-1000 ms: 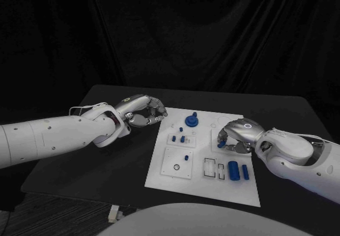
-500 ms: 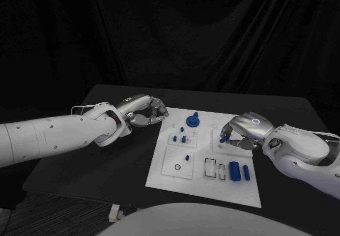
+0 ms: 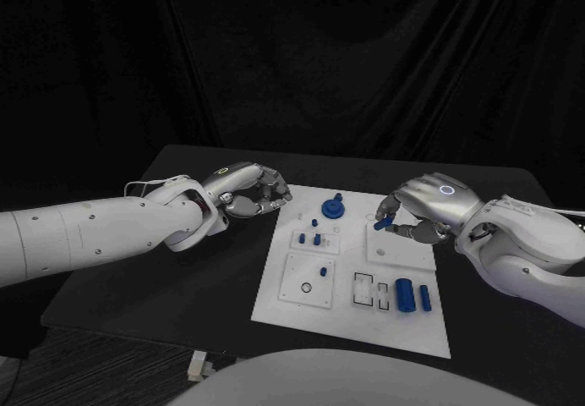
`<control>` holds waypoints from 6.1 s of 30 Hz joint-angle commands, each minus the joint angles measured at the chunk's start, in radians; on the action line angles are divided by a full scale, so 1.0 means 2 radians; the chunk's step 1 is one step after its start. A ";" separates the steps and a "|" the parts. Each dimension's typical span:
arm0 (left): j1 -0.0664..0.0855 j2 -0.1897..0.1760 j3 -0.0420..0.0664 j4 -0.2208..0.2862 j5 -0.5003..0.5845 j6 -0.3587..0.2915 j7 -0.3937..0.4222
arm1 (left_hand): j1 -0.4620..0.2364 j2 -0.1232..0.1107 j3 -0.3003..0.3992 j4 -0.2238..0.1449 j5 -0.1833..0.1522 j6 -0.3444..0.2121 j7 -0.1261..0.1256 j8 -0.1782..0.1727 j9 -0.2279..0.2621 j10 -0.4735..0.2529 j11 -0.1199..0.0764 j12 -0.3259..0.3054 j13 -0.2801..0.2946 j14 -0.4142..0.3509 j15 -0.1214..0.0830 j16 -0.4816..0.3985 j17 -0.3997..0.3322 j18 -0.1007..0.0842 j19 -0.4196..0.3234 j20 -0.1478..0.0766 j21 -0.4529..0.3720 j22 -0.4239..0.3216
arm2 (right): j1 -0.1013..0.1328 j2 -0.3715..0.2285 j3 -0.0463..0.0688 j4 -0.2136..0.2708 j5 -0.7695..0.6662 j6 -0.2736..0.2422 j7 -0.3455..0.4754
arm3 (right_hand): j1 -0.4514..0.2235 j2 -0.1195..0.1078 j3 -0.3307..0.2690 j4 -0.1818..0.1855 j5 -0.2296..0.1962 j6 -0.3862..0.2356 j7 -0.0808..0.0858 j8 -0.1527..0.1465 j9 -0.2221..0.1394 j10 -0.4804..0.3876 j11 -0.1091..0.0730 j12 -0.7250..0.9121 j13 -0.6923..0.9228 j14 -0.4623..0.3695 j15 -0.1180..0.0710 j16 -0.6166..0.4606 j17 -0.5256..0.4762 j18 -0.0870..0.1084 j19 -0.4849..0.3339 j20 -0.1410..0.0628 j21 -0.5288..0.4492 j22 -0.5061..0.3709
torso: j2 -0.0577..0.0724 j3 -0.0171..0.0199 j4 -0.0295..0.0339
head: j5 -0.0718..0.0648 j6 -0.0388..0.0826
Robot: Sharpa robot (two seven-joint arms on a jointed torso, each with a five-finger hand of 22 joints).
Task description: Assemble the parts on the task board
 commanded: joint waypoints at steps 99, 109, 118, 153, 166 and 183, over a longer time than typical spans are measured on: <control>-0.001 0.005 0.000 -0.004 0.002 0.009 0.002 | 0.006 0.003 0.000 -0.002 0.005 -0.001 0.004 0.002 0.000 0.003 0.003 -0.004 -0.004 -0.001 0.004 -0.003 -0.001 0.003 -0.008 0.000 -0.001 0.019 | -0.101 0.171 0.000 -0.043 -0.127 0.083 0.014 | 0.005 0.002 0.012 -0.010 0.027 0.000 0.009 -0.010 0.037 0.013 0.002 -0.005 -0.003 0.015 0.003 -0.005 -0.006 0.003 -0.002 0.003 -0.005 0.097 | 0.000 0.0000 0.0000 | 0.015 0.000; -0.001 0.005 0.000 -0.004 0.002 0.010 0.001 | 0.006 0.003 0.000 -0.002 0.005 -0.001 0.004 0.002 0.000 0.003 0.003 -0.004 -0.004 -0.001 0.004 -0.003 -0.001 0.003 -0.008 0.000 -0.001 0.019 | -0.101 0.170 0.000 -0.042 -0.128 0.085 0.013 | 0.003 0.002 0.011 -0.011 0.028 0.003 0.007 -0.009 0.038 0.013 0.001 -0.006 -0.003 0.015 0.001 -0.005 -0.006 0.004 -0.002 0.002 -0.005 0.097 | 0.000 0.0000 -0.0003 | 0.017 0.000; -0.001 0.006 0.000 -0.004 0.002 0.011 0.001 | 0.006 0.003 0.000 -0.002 0.005 -0.001 0.004 0.002 0.000 0.003 0.003 -0.004 -0.004 -0.002 0.004 -0.004 -0.001 0.003 -0.008 0.000 0.000 0.019 | -0.101 0.171 0.000 -0.042 -0.129 0.087 0.012 | 0.003 0.002 0.011 -0.013 0.029 0.003 0.006 -0.010 0.039 0.013 0.000 -0.006 -0.003 0.015 0.000 -0.006 -0.007 0.004 -0.002 0.001 -0.006 0.096 | 0.000 0.0000 0.0000 | 0.015 0.000; -0.001 0.008 0.000 -0.005 0.002 0.014 0.000 | 0.006 0.003 -0.001 -0.002 0.006 -0.001 0.004 0.002 0.000 0.004 0.003 -0.004 -0.005 -0.002 0.005 -0.004 -0.001 0.003 -0.009 0.000 0.000 0.019 | -0.101 0.177 0.000 -0.050 -0.129 0.102 0.007 | -0.024 -0.006 0.018 -0.016 0.017 -0.069 -0.008 -0.061 0.023 -0.019 0.006 -0.017 0.000 0.008 0.003 -0.014 -0.019 0.007 -0.012 0.002 -0.024 0.091 | 0.000 0.0000 0.0000 | 0.015 0.000; -0.001 0.008 0.000 -0.005 0.002 0.015 -0.001 | 0.006 0.003 -0.001 -0.002 0.006 -0.001 0.004 0.002 0.000 0.004 0.003 -0.004 -0.005 -0.002 0.005 -0.004 -0.001 0.003 -0.009 0.000 0.000 0.019 | -0.101 0.173 0.000 -0.049 -0.129 0.100 0.004 | -0.028 -0.009 0.019 -0.017 0.014 -0.082 -0.018 -0.069 0.020 -0.028 0.007 -0.019 0.001 0.006 0.003 -0.015 -0.021 0.007 -0.014 0.003 -0.026 0.091 | 0.000 0.0000 -0.0003 | 0.016 0.000; -0.001 0.005 0.000 -0.004 0.002 0.014 -0.001 | 0.006 0.003 -0.001 -0.002 0.006 -0.001 0.004 0.002 0.000 0.004 0.003 -0.004 -0.005 -0.002 0.005 -0.004 -0.001 0.003 -0.009 0.000 0.000 0.019 | -0.094 0.138 0.000 -0.023 -0.129 0.056 -0.013 | -0.049 -0.023 -0.048 0.018 -0.058 -0.176 -0.056 -0.088 -0.021 -0.146 0.019 -0.031 0.001 -0.019 0.015 -0.038 -0.061 0.019 -0.045 0.015 -0.089 0.075 | 0.000 0.0001 -0.0005 | 0.019 0.000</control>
